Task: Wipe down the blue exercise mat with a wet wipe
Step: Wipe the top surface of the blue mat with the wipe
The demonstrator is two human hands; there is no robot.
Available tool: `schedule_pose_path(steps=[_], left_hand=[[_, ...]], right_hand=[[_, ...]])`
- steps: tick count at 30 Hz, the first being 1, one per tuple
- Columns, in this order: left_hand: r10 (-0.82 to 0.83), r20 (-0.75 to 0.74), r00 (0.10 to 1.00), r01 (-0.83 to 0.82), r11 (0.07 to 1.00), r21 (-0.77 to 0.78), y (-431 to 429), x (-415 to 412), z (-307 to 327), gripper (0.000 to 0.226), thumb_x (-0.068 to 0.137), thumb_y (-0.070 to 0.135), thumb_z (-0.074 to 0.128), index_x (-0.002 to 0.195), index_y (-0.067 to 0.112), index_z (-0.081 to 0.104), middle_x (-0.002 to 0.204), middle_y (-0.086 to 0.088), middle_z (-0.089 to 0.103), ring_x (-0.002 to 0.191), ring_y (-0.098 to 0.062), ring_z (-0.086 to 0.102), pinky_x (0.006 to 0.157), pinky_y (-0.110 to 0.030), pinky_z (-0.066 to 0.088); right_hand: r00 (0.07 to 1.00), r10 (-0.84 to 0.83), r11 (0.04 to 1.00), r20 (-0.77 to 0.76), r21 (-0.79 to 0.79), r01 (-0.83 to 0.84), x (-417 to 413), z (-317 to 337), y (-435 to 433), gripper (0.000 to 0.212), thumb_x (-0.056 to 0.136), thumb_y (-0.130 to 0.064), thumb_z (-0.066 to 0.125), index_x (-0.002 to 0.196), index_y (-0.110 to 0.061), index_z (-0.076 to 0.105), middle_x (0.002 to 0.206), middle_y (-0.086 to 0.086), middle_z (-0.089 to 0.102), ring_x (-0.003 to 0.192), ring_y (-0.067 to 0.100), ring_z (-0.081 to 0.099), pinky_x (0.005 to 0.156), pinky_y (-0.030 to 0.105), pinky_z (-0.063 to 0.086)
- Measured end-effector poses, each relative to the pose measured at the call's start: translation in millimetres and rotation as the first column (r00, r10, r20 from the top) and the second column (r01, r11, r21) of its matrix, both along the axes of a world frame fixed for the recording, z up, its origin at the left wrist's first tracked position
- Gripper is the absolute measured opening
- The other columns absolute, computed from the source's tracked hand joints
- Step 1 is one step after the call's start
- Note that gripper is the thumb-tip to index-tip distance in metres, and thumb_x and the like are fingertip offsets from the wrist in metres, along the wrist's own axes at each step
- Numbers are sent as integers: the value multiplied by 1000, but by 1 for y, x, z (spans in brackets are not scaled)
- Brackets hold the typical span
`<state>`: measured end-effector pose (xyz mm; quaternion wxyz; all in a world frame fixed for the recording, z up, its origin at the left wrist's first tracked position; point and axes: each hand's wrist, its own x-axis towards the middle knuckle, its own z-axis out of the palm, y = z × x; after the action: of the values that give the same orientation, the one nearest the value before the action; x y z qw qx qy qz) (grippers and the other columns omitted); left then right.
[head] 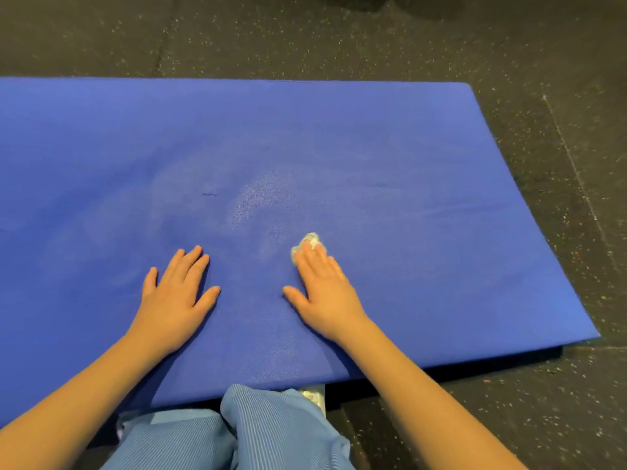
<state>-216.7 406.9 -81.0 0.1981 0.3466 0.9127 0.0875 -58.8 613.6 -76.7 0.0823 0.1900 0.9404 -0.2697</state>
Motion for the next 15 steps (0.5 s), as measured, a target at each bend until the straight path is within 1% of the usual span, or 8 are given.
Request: schedule_pose_path(steps=[2,4,6,9,10,11,13,15], left_hand=[[-15,16,1000,15,1000,-11,7,-2,-1,79,85,58,19,152,17,25,161,6,12,148,-14,2,118,-46,2],[-23,5,1000,23,1000,-22,9,0,-3,85,82,63,11,152,16,24,161,5,12,148,-15,2,119,-46,1],[-21,-10,1000,21,1000,-18,6,2,-5,90,79,66,4,152,17,24,161,5,13,148,-15,2,119,-45,1],[-18,-13,1000,18,1000,-10,4,3,-7,89,80,65,4,152,16,25,160,4,14,148,-15,3,119,-46,2],[-19,-15,1000,18,1000,-9,5,3,-8,88,81,65,5,152,16,25,160,4,15,148,-15,4,119,-46,2],[-17,-17,1000,17,1000,-9,5,3,-8,87,82,64,5,151,16,26,160,4,15,148,-16,4,119,-46,2],[-14,-24,1000,14,1000,2,5,4,-8,86,83,63,8,150,15,29,159,3,19,148,-17,7,119,-47,4],[-20,-18,1000,20,1000,11,6,3,-8,85,83,63,10,148,13,34,158,0,23,148,-20,11,118,-48,5]], right_hand=[[990,140,990,-15,6,-140,3,6,-4,76,92,-59,23,154,-15,16,162,4,-3,148,17,-7,116,27,-4],[985,174,984,-8,29,-174,-2,2,14,64,98,-50,29,153,-16,21,162,2,3,149,15,-3,118,31,4],[996,90,991,16,96,-91,-14,-4,35,58,102,-41,35,152,-16,22,162,3,6,149,16,-1,119,37,12],[989,-133,984,67,124,124,-36,-15,46,61,101,-42,34,152,-14,18,162,7,1,149,21,-3,119,39,11],[985,-162,982,64,106,155,-42,-18,41,63,100,-45,34,152,-13,17,162,8,-1,149,23,-5,120,40,10],[989,-134,988,62,79,129,-46,-18,33,67,98,-49,33,153,-13,16,161,9,-3,148,24,-6,120,40,8],[998,53,997,31,52,-55,-47,-15,16,76,93,-57,25,153,-12,15,162,9,-4,148,24,-8,120,37,5],[979,202,977,25,67,-203,-46,-14,17,72,96,-55,26,154,-14,14,162,6,-2,149,20,-7,120,36,5]])
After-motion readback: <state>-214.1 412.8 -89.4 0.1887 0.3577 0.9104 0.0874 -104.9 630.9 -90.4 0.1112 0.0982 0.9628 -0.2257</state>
